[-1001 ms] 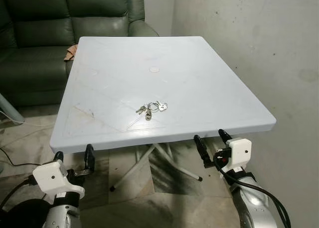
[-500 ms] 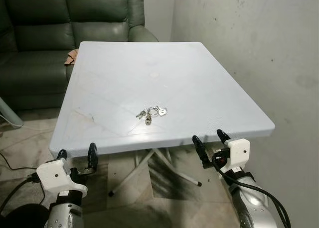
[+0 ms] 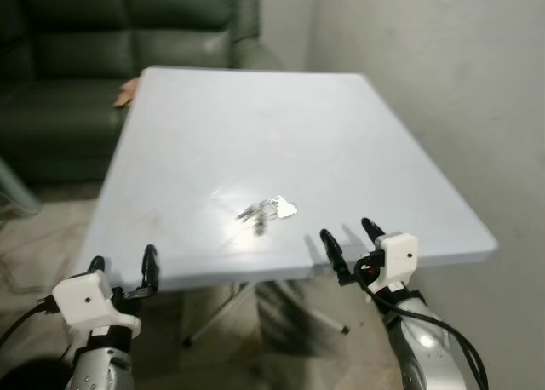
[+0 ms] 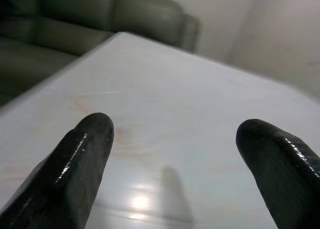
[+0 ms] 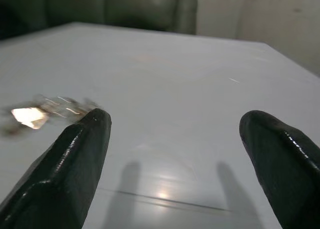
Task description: Hang keys on a hook
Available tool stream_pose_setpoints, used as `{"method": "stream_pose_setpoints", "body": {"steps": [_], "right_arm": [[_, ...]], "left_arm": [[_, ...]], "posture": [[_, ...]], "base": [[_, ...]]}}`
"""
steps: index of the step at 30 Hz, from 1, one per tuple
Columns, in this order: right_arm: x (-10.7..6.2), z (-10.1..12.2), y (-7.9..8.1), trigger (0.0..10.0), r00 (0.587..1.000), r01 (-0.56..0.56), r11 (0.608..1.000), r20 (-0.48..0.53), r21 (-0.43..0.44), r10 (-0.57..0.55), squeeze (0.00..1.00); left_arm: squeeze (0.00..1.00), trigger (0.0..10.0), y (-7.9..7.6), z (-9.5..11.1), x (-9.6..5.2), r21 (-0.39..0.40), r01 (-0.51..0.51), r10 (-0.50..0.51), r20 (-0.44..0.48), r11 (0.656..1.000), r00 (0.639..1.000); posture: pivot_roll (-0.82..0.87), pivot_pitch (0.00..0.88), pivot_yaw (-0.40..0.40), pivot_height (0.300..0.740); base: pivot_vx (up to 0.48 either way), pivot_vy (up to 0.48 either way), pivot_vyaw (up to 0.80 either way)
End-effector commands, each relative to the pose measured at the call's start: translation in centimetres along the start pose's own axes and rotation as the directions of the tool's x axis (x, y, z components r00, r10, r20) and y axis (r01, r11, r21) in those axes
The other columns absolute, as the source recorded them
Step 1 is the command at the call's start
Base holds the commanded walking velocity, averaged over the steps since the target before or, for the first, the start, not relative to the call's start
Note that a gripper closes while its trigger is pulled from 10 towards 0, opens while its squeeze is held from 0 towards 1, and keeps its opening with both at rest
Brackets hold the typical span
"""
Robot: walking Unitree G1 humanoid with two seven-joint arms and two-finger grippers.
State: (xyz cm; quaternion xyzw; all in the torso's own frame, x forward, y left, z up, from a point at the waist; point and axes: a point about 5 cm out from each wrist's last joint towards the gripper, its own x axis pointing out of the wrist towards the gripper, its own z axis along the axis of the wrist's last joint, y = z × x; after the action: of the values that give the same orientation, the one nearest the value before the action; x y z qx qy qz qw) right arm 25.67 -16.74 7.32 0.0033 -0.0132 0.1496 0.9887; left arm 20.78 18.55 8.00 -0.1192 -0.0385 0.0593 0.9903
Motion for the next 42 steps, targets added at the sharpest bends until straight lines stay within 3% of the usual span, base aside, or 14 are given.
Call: {"method": "stream_pose_setpoints", "body": {"steps": [1, 5, 17, 21, 29, 33, 38, 42], "right_arm": [[0.8, 0.9, 0.9, 10.0, 0.999, -0.031, 1.0, 0.039, 0.008, 0.03, 0.0], [0.9, 0.8, 1.0, 10.0, 0.999, -0.044, 0.998, 0.028, -0.036, 0.045, 0.0], [1.0, 0.7, 1.0, 10.0, 0.999, -0.043, 0.999, 0.017, -0.032, 0.044, 0.0], [1.2, 0.7, 0.8, 10.0, 0.999, -0.046, 0.999, 0.021, -0.006, 0.046, 0.0], [1.6, 0.5, 0.7, 10.0, 0.998, -0.062, 0.996, -0.025, -0.063, 0.06, 0.0], [2.4, 0.4, 0.1, 10.0, 0.997, -0.064, 0.995, -0.054, -0.083, 0.059, 0.0], [4.4, 1.2, -0.8, 10.0, 0.984, -0.161, 0.978, -0.098, -0.132, 0.149, 0.0], [5.7, 2.1, -1.3, 10.0, 0.968, -0.243, 0.952, -0.104, -0.188, 0.227, 0.0]], "left_arm": [[0.0, 10.0, 1.0, 0.4, -0.2, 0.038, -0.015, 0.015, 0.004, 0.999, 1.0], [0.0, 10.0, 0.9, 0.4, -0.2, 0.038, -0.011, 0.01, 0.005, 0.999, 1.0], [0.0, 10.0, 0.7, 0.4, -0.2, 0.072, -0.023, 0.023, 0.005, 0.997, 1.0], [0.0, 10.0, 0.6, 0.1, -0.2, 0.068, -0.02, 0.02, -0.003, 0.997, 1.0], [0.0, 10.0, -0.1, -0.6, -0.4, 0.085, 0.035, -0.032, -0.034, 0.996, 0.999], [0.0, 10.0, -0.6, -1.2, -0.9, 0.131, 0.099, -0.092, -0.055, 0.986, 0.994], [0.0, 10.0, -1.7, -1.8, -1.5, 0.207, 0.195, -0.181, -0.085, 0.959, 0.98], [0.0, 10.0, -2.3, -1.9, -1.8, 0.222, 0.227, -0.213, -0.085, 0.948, 0.973]], "posture": [[-0.01, 0.0, -0.047, 0.74], [-0.01, 0.0, -0.047, 0.74], [-0.01, 0.0, -0.05, 0.74], [-0.01, 0.0, -0.054, 0.74], [-0.01, 0.0, -0.053, 0.74], [-0.01, 0.0, -0.051, 0.74], [0.0, 0.0, -0.06, 0.74], [0.01, 0.0, -0.072, 0.74]], "base": [[0.352, 0.0, 0.0], [0.337, 0.0, 0.2], [0.106, 0.0, 0.8], [0.0, 0.0, 0.0], [0.0, 0.0, 0.0], [0.0, 0.0, 0.0], [0.0, 0.0, 0.0], [0.0, 0.0, 0.0]]}}
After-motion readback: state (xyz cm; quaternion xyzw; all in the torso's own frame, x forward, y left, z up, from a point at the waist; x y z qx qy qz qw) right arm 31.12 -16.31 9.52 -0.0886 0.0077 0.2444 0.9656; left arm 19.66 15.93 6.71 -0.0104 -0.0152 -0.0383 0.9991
